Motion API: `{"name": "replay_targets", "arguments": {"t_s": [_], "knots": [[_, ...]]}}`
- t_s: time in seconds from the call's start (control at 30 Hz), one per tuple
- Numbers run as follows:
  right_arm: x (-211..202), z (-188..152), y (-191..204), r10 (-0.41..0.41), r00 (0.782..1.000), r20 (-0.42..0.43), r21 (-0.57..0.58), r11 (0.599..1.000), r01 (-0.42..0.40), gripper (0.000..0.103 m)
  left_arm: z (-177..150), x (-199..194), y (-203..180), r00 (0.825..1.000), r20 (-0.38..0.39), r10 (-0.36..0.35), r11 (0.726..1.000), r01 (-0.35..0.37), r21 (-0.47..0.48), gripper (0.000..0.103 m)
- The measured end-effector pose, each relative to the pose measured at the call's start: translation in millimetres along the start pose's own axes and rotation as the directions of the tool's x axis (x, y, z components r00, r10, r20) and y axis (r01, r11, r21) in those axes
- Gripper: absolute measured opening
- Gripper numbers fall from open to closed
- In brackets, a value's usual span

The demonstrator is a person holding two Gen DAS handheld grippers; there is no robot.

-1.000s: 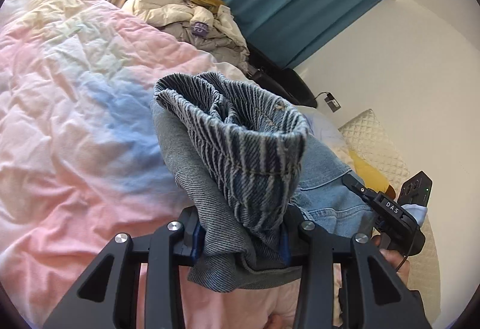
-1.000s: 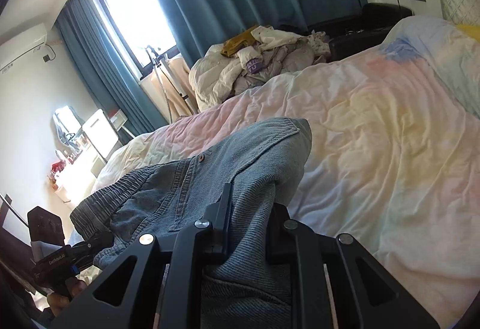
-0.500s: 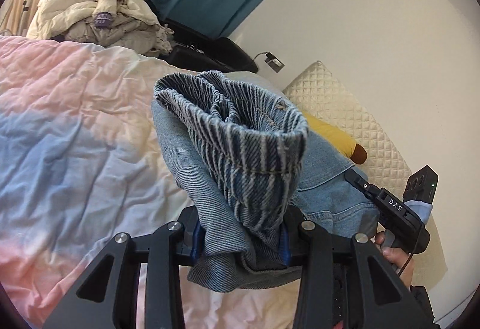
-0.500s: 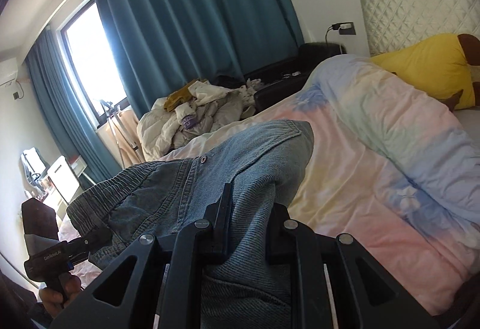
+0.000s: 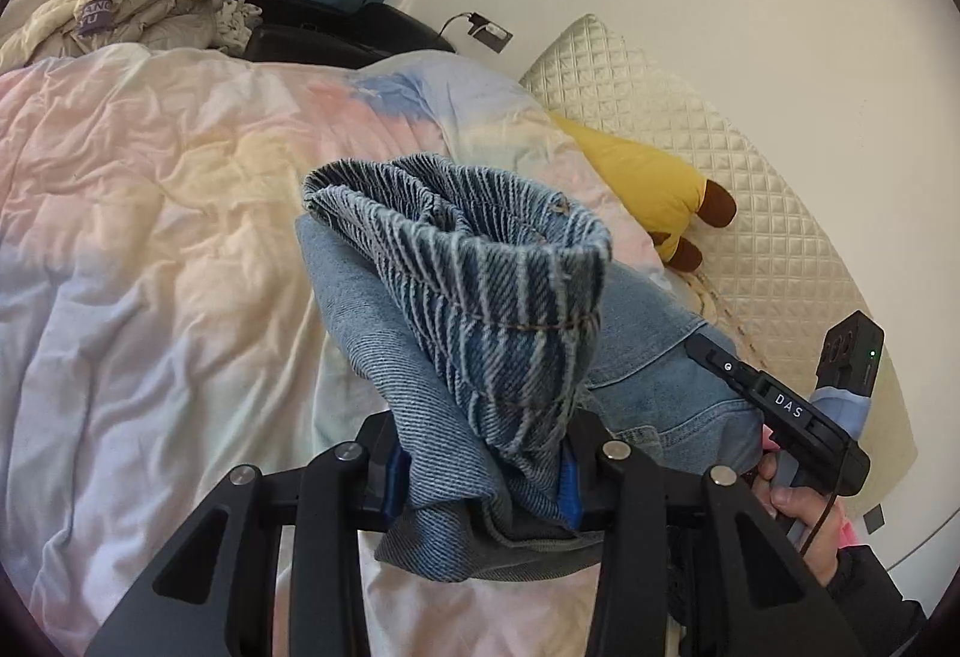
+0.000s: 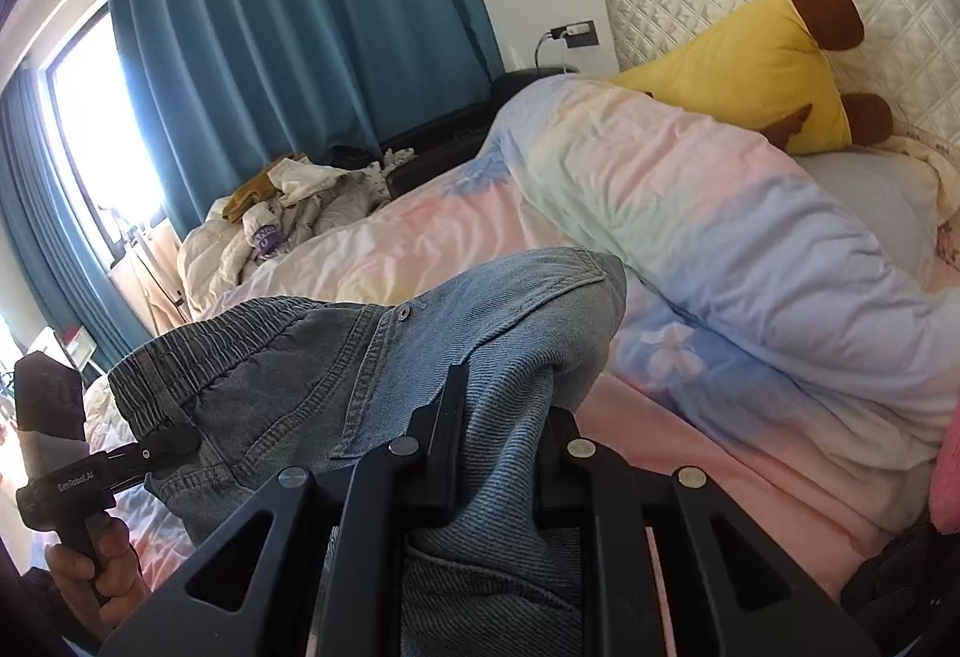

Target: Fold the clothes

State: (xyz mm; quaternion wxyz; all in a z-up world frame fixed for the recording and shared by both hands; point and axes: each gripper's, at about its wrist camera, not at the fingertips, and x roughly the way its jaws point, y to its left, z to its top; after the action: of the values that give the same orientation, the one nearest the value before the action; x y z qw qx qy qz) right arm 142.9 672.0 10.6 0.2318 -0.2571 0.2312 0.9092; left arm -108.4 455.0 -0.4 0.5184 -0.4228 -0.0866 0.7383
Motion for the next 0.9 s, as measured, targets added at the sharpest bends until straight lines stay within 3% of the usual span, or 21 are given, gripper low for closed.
{"name": "replay_targets", "arguments": {"t_s": [0.27, 0.43, 0.63, 0.8, 0.9], "knots": [[14.1, -46.0, -24.1, -0.016, 1.0, 0.012, 0.041, 0.999, 0.016, 0.015, -21.1, 23.5, 19.7, 1.0, -0.013, 0.005, 0.999, -0.005, 0.036, 0.04], [28.2, -64.5, -38.4, -0.044, 0.998, -0.034, 0.105, 0.993, 0.047, 0.016, -30.6, 33.5, 23.5, 0.998, -0.037, 0.054, 0.997, -0.052, 0.055, 0.041], [48.9, -73.7, -40.6, -0.114, 0.987, -0.117, 0.088, 0.988, 0.125, 0.019, -35.7, 40.2, 25.6, 0.994, -0.052, 0.097, 0.994, -0.094, 0.056, 0.046], [49.9, -74.6, -40.8, -0.127, 0.981, -0.146, 0.082, 0.987, 0.141, 0.021, -38.4, 44.7, 16.3, 0.977, -0.087, 0.192, 0.98, -0.186, 0.076, 0.058], [40.0, -69.4, -32.1, -0.134, 0.979, -0.155, 0.047, 0.989, 0.142, 0.025, -42.9, 44.4, 7.5, 0.962, -0.105, 0.253, 0.958, -0.234, 0.165, 0.061]]}}
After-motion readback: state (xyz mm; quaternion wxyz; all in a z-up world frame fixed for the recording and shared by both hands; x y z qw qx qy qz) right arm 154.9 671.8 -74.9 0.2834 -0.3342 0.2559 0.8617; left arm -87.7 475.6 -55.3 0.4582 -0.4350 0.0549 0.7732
